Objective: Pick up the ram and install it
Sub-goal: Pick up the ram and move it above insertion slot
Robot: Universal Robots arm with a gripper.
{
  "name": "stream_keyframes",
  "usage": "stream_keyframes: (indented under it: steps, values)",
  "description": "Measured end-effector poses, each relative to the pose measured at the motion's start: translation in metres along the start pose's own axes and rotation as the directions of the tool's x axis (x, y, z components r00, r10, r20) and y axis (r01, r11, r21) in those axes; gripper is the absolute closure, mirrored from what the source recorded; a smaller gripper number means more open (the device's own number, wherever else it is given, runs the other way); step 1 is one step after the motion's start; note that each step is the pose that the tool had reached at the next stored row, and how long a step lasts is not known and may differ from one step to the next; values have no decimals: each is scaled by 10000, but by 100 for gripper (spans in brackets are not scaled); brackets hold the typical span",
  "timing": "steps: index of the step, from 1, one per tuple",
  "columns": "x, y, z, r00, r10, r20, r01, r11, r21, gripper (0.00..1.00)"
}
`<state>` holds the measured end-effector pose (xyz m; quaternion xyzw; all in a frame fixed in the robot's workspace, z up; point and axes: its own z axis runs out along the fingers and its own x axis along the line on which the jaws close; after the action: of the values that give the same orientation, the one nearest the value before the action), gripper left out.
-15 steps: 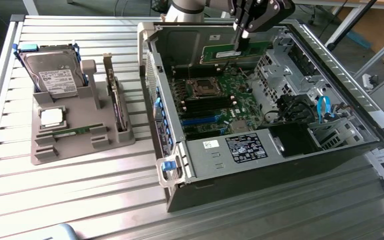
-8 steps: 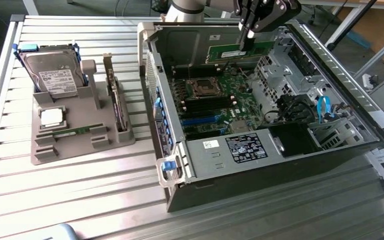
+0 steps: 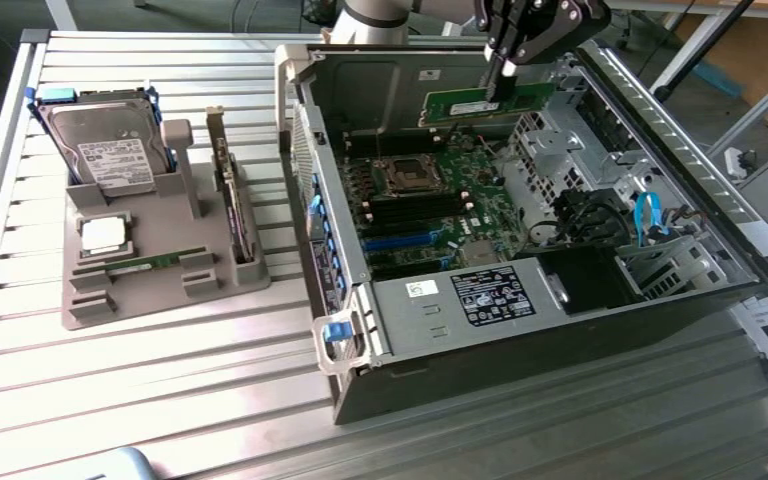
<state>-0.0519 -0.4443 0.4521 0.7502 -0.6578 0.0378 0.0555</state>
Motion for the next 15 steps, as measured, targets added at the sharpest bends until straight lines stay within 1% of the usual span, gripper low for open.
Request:
stream_keyframes:
  steps: [15]
  values:
    - [17,-131,-2,10000,1,-11,-1,10000,-1,87]
